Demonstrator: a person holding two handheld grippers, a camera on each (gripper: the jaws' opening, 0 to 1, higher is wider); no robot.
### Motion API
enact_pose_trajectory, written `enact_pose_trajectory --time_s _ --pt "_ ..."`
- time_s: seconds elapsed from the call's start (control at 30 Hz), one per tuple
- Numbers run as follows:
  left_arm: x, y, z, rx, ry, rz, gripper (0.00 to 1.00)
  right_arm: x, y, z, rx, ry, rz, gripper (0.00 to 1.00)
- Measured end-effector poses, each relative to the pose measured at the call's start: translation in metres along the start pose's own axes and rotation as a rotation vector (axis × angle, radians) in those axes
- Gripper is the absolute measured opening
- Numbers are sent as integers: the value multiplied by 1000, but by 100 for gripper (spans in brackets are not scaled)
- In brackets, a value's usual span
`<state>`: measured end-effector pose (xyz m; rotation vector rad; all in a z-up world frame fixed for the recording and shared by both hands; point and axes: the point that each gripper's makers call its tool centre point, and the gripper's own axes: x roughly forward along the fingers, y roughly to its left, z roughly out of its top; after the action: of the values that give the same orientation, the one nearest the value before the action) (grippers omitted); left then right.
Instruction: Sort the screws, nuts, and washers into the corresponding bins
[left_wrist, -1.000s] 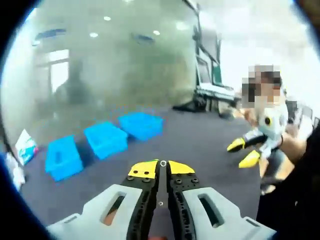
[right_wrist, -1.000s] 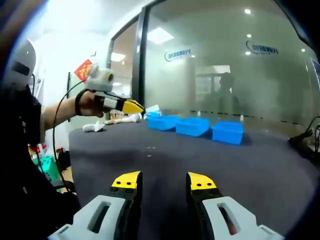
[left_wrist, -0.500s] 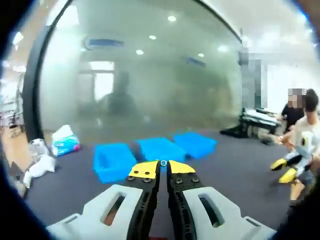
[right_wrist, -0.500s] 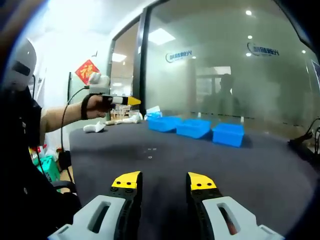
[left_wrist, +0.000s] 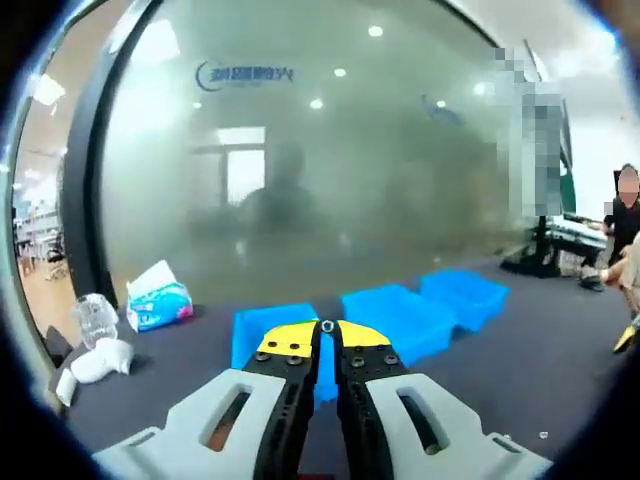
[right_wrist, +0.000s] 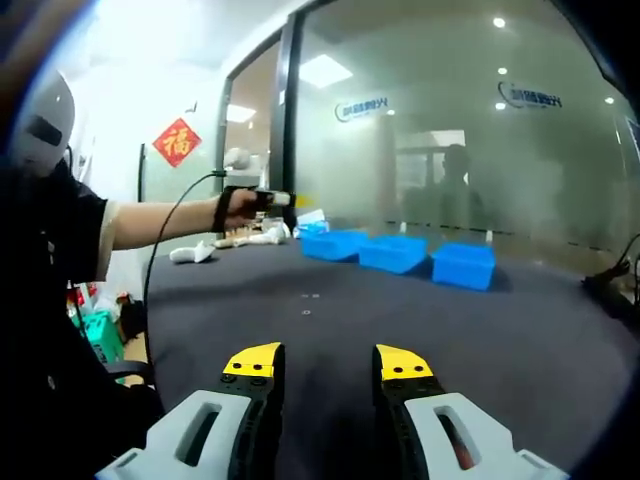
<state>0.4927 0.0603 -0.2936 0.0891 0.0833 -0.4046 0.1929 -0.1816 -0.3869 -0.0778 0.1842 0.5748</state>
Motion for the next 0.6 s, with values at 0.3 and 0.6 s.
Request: enact_pose_trajectory --time_s 0.3,0.6 --pt "37 18 -3 -37 62 9 2 -1 0 -1 5 -4 3 32" --pt "65 31 -18 -55 142 17 2 -1 0 -5 12 -1 7 32"
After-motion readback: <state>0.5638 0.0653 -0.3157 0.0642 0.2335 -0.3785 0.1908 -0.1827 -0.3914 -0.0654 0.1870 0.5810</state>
